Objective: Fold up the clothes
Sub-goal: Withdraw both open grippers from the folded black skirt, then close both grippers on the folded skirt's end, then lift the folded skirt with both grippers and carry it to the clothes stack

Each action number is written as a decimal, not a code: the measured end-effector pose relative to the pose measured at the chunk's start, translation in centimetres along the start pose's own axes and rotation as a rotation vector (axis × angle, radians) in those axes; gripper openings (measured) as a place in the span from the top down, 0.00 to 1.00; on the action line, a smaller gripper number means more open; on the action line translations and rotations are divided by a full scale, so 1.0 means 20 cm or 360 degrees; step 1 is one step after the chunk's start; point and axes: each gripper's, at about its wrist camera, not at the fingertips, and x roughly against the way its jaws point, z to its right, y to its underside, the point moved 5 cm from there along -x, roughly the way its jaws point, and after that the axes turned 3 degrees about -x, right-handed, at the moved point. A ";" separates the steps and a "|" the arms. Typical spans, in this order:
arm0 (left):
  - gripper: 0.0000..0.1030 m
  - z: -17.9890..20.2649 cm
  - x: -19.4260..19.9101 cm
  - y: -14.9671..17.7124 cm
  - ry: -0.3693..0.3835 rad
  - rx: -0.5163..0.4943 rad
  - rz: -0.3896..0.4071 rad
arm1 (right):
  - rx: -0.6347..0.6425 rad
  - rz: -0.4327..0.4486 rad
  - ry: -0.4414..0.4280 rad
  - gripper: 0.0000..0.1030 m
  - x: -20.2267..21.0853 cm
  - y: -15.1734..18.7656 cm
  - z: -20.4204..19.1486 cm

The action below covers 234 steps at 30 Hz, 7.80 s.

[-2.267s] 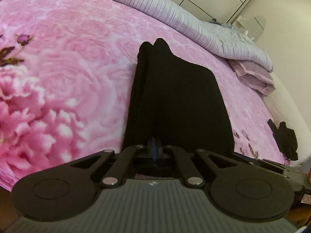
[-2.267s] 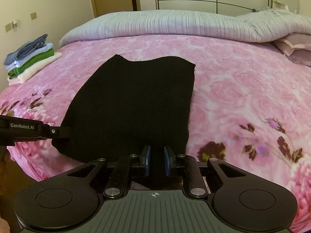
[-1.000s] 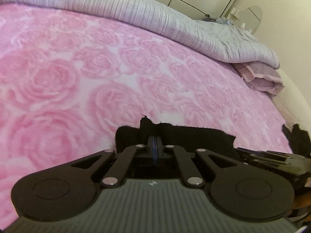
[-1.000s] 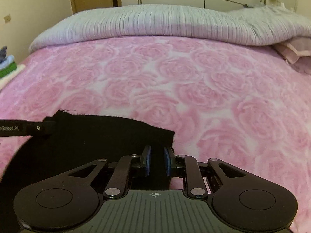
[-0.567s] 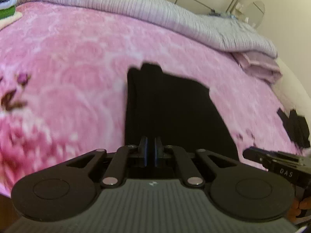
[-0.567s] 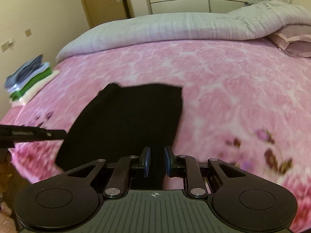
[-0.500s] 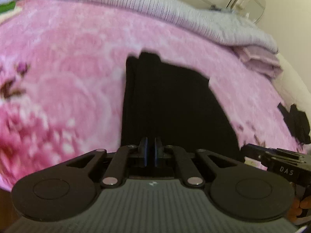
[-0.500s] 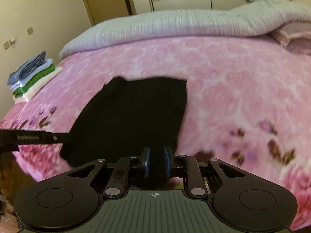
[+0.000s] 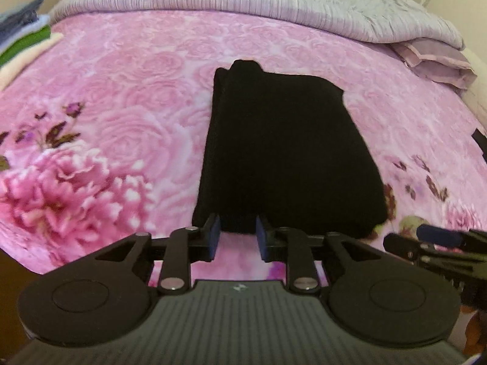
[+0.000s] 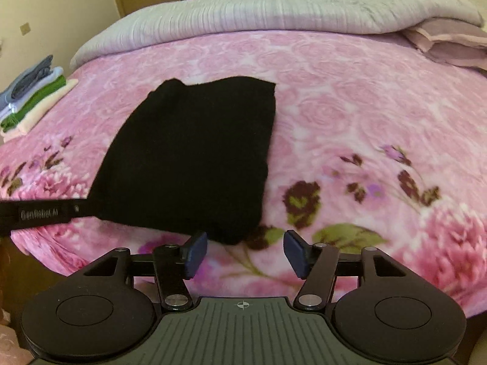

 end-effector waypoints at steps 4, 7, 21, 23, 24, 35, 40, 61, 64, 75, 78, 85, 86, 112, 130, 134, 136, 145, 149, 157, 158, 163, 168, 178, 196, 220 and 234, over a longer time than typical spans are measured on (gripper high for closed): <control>0.71 0.05 0.09 0.03 -0.0041 -0.0040 0.0022 | -0.0006 0.0025 0.0018 0.36 0.07 0.01 -0.01; 0.69 0.07 0.16 0.04 -0.0079 -0.0066 0.0046 | -0.0005 0.0030 0.0021 0.35 0.11 0.01 -0.01; 0.61 0.15 0.41 0.09 -0.0175 -0.0106 0.0190 | 0.0019 0.0089 0.0005 0.34 0.33 0.06 -0.01; 0.60 0.16 0.42 0.10 -0.0173 -0.0118 0.0197 | 0.0027 0.0108 0.0029 0.34 0.35 0.08 -0.02; 0.59 0.17 0.43 0.11 -0.0173 -0.0124 0.0200 | 0.0030 0.0120 0.0044 0.34 0.36 0.09 -0.01; 0.57 0.20 0.45 0.12 -0.0144 -0.0106 0.0220 | 0.0081 0.0181 0.0085 0.34 0.43 0.10 0.00; 0.57 0.18 0.42 0.13 -0.0128 -0.0087 0.0203 | 0.0073 0.0147 0.0104 0.34 0.39 0.10 0.01; 0.55 -0.04 0.10 0.01 -0.0020 0.0048 0.0093 | 0.0059 0.0013 0.0175 0.34 0.09 -0.01 0.03; 0.55 -0.14 0.08 -0.01 0.0035 0.0145 0.0123 | -0.0111 0.0081 0.0143 0.34 0.10 -0.05 0.16; 0.54 -0.33 -0.02 -0.09 0.0126 0.0339 0.0126 | -0.0554 0.0432 0.0130 0.34 0.15 -0.29 0.63; 0.54 -0.30 -0.04 -0.11 0.0144 0.0315 0.0128 | -0.0598 0.0405 0.0108 0.34 0.08 -0.37 0.68; 0.54 -0.25 -0.07 -0.11 0.0125 0.0259 0.0124 | 0.0081 0.0614 0.0048 0.34 -0.02 -0.57 0.49; 0.54 -0.25 -0.08 -0.11 0.0119 0.0254 0.0124 | 0.0172 0.0648 0.0034 0.34 -0.03 -0.59 0.46; 0.47 -0.52 -0.60 -0.27 0.0741 0.0759 -0.0121 | -0.0832 -0.0222 -0.0549 0.34 -0.44 -0.34 0.53; 0.53 -0.48 -0.81 -0.37 0.0946 0.0771 -0.0175 | -0.1159 -0.0279 -0.0929 0.32 -0.64 -0.40 0.57; 0.54 -0.48 -0.83 -0.39 0.0960 0.0774 -0.0184 | -0.1089 -0.0265 -0.0919 0.32 -0.70 -0.40 0.50; 0.56 -0.48 -0.84 -0.39 0.0972 0.0778 -0.0189 | -0.1059 -0.0263 -0.0910 0.33 -0.72 -0.41 0.47; 0.67 -0.48 -0.90 -0.41 0.1093 0.0749 -0.0216 | -0.0991 -0.0317 -0.0930 0.52 -0.75 -0.42 0.48; 0.69 -0.48 -0.89 -0.41 0.1098 0.0756 -0.0197 | -0.1036 -0.0372 -0.0934 0.54 -0.75 -0.42 0.49; 0.74 -0.50 -0.65 -0.64 0.0979 0.0870 -0.0295 | -0.1129 -0.0549 -0.0869 0.59 -0.60 -0.65 0.36; 0.74 -0.51 -0.58 -0.69 0.0961 0.0887 -0.0292 | -0.1140 -0.0561 -0.0887 0.59 -0.56 -0.70 0.33; 0.74 -0.64 -0.17 -0.97 0.0891 0.0971 -0.0169 | -0.1086 -0.0577 -0.1028 0.59 -0.33 -1.02 0.12; 0.74 -0.77 0.23 -1.18 0.0805 0.1041 0.0031 | -0.0931 -0.0576 -0.1191 0.59 -0.13 -1.35 -0.14; 0.74 -1.37 0.57 -1.28 0.0732 0.1153 0.0278 | -0.0711 -0.0567 -0.1369 0.59 -0.05 -1.56 -0.80; 0.74 -3.39 0.54 -1.76 0.0819 0.0888 0.0061 | -0.1061 -0.0435 -0.1245 0.59 -0.55 -1.56 -2.67; 0.74 -4.12 0.14 -1.88 0.0833 0.0958 0.0066 | -0.0997 -0.0429 -0.1128 0.59 -1.08 -1.72 -3.32; 0.74 -4.23 -0.14 -2.04 0.0931 0.0924 0.0062 | -0.0993 -0.0322 -0.0994 0.59 -1.31 -1.89 -3.37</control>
